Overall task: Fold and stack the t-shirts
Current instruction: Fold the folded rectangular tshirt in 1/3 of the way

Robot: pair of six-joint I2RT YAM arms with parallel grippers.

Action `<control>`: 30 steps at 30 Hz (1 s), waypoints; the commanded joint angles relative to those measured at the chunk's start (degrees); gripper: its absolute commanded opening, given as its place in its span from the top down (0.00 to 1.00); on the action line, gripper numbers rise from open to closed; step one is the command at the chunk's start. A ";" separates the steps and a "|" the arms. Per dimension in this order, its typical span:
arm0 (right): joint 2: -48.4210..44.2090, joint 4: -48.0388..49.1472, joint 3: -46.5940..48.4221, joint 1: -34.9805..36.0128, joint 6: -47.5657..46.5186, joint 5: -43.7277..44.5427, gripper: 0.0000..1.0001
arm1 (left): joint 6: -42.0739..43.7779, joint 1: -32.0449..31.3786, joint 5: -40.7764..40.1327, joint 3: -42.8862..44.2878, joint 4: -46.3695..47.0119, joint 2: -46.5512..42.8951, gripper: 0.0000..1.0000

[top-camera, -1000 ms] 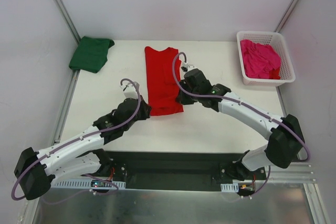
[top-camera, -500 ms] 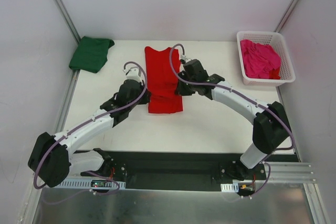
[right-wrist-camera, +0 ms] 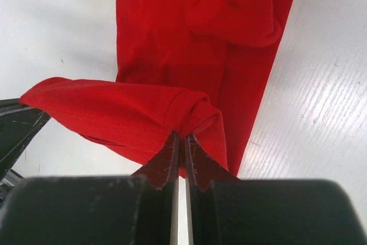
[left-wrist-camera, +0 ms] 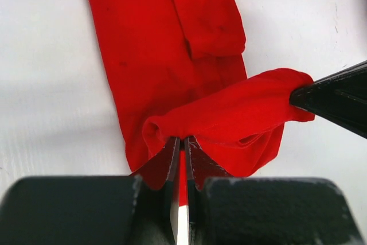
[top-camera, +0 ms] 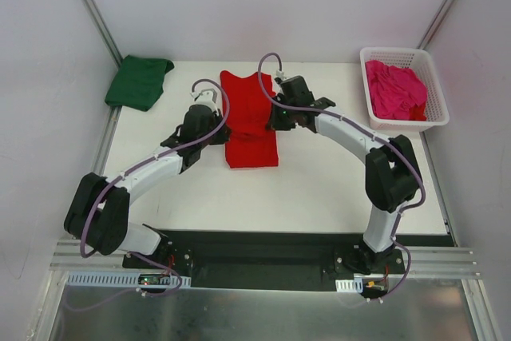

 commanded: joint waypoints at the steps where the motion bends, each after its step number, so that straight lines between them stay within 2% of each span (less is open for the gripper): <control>1: 2.28 2.09 3.70 -1.30 -1.51 -1.85 0.98 | 1.95 2.28 2.50 2.91 4.20 2.77 1.00; 18: 10.01 3.15 9.06 -5.43 -2.66 -4.49 0.98 | 1.87 5.36 6.10 8.27 9.12 14.64 1.00; 20: 10.71 3.24 9.76 -6.05 -3.01 -5.45 0.98 | 1.78 5.53 6.19 8.45 9.21 15.52 0.93; 21: 11.33 3.24 9.94 -6.14 -3.09 -5.72 0.95 | 1.78 5.71 6.28 8.80 9.39 15.79 0.87; 22: 11.51 3.24 10.03 -6.31 -3.10 -5.90 0.85 | 1.78 5.71 6.28 8.80 9.39 15.88 0.80; 23: 11.60 3.41 10.03 -6.66 -3.36 -6.42 0.80 | 1.69 5.88 6.28 8.80 9.56 15.96 0.63; 26: 11.42 3.67 9.94 -7.02 -3.62 -6.34 0.62 | 1.69 5.89 5.58 8.37 9.83 15.09 0.37; 28: 10.90 3.85 9.94 -7.28 -4.15 -6.42 0.50 | 1.69 6.06 4.71 8.10 9.65 13.95 0.27; 30: 10.46 3.76 10.03 -7.63 -4.59 -6.51 0.45 | 2.13 6.15 4.52 7.75 9.30 13.07 0.24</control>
